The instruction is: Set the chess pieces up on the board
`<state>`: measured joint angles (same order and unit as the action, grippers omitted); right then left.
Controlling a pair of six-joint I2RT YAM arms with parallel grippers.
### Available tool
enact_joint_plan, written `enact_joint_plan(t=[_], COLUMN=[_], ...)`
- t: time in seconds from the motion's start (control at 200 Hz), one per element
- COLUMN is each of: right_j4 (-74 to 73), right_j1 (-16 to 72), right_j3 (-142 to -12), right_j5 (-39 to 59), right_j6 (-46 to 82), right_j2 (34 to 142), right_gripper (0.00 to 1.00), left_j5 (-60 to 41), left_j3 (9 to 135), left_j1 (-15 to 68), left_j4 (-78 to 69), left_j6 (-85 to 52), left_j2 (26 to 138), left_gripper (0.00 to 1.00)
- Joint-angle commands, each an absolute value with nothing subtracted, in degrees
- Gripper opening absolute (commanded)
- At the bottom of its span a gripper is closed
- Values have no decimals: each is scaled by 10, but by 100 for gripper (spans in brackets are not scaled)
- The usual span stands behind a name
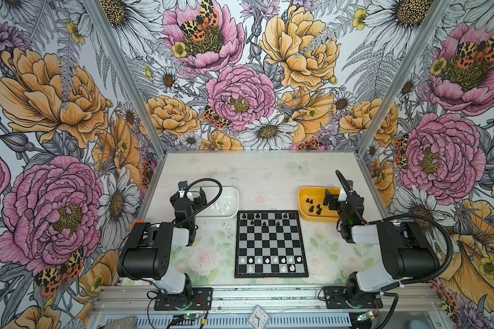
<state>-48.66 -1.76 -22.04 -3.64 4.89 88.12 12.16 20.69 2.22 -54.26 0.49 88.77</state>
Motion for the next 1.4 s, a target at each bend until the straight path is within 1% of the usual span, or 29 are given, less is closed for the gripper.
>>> enact_joint_plan(t=[0.0, 0.095, 0.15, 0.175, 0.24, 0.37, 0.45, 0.515, 0.58, 0.615, 0.715, 0.801, 0.851, 0.916, 1.051, 1.136, 1.256, 1.326, 1.391], right_j4=[-490, -490, -490, -490, -489, -492, -463, -369, -252, -182, 56, 215, 261, 279, 283, 302, 339, 356, 367], right_j1=[-13, -13, -13, -13, -11, -10, -5, 5, 20, 30, 37, 38, 40, 40, 42, 47, 51, 52, 54], right_j3=[-227, -228, -228, -228, -229, -226, -239, -276, -330, -367, -504, -604, -629, -625, -605, -611, -627, -633, -635], right_j5=[-48, -48, -49, -48, -51, -53, -80, -112, -145, -177, -248, -262, -274, -275, -185, -176, -175, -156, -135], right_j6=[47, 47, 47, 45, 45, 44, 47, 44, 40, 50, 117, 149, 172, 200, 199, 207, 225, 232, 240], right_j2=[881, 881, 881, 881, 881, 880, 863, 827, 793, 779, 770, 790, 793, 779, 742, 739, 753, 764, 771], right_gripper=[100, 100, 100, 100, 100, 100, 100, 100, 100, 100, 100, 100, 100, 100, 100, 96, 87, 78, 76], left_j5=[148, 138, 80, 69, 85, 82, 85, 107, 140, 147, 157, 178, 189, 197, 219, 230, 241, 240, 242], left_j3=[200, 207, 220, 220, 220, 220, 224, 253, 326, 361, 407, 454, 493, 541, 605, 623, 650, 670, 687], left_j1=[32, 26, 2, -2, 6, 5, 5, 9, 12, 12, 18, 25, 31, 42, 94, 145, 212, 243, 262], left_j4=[-573, -559, -530, -529, -529, -530, -520, -454, -292, -237, -198, -150, -99, -46, 20, 32, 49, 71, 93], left_j6=[19, 14, 3, 0, 4, 4, 4, 2, -2, -2, 12, 3, -11, -37, -61, -58, -56, -61, -67], left_j2=[890, 890, 888, 887, 887, 887, 884, 858, 828, 821, 791, 766, 763, 766, 776, 781, 795, 808, 820], left_gripper=[99, 99, 99, 99, 99, 99, 99, 99, 99, 99, 99, 99, 99, 99, 99, 99, 99, 99, 99])
